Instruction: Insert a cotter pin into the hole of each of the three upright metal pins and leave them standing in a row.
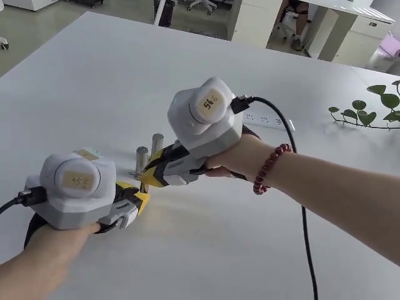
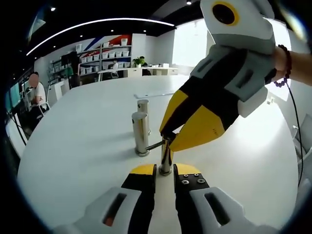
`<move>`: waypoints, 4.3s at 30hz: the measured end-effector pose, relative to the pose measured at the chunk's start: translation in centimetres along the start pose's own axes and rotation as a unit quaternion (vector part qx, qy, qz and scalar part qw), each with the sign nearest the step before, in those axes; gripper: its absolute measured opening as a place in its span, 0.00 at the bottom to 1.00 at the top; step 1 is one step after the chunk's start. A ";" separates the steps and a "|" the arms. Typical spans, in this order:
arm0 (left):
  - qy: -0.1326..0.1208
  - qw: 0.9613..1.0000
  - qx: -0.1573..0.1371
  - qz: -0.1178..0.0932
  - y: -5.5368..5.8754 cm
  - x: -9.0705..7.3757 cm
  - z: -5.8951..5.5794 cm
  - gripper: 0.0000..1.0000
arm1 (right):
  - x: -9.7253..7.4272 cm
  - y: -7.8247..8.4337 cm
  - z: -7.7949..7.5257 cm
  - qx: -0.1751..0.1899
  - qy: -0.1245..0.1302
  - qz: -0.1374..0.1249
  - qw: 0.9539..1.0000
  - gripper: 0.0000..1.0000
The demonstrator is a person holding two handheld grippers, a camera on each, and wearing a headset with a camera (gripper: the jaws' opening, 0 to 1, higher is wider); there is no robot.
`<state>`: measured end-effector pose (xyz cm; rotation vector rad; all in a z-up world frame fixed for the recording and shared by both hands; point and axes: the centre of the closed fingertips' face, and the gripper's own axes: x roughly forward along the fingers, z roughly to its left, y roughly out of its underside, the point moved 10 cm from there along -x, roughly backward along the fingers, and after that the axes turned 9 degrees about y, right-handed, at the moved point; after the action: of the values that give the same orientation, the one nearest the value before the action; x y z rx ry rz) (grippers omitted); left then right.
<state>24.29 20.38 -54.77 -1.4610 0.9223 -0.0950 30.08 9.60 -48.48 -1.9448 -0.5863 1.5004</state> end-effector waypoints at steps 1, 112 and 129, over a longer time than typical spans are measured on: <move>0.001 1.000 0.000 -0.001 0.0 0.0 0.0 0.13 | -0.1 0.0 0.0 0.005 0.001 -0.002 1.000 0.09; 0.049 0.998 0.018 -0.030 -1.0 -6.8 -4.0 0.71 | -4.7 5.1 0.7 0.120 0.075 -0.003 0.990 0.08; 0.048 0.998 0.031 -0.029 -1.0 -7.1 -4.3 0.71 | -5.1 6.2 2.5 0.118 0.084 0.001 0.989 0.08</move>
<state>17.49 20.86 -49.88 -1.4353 0.9463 -0.2375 26.22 2.20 -49.69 -1.8639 -0.3167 1.3251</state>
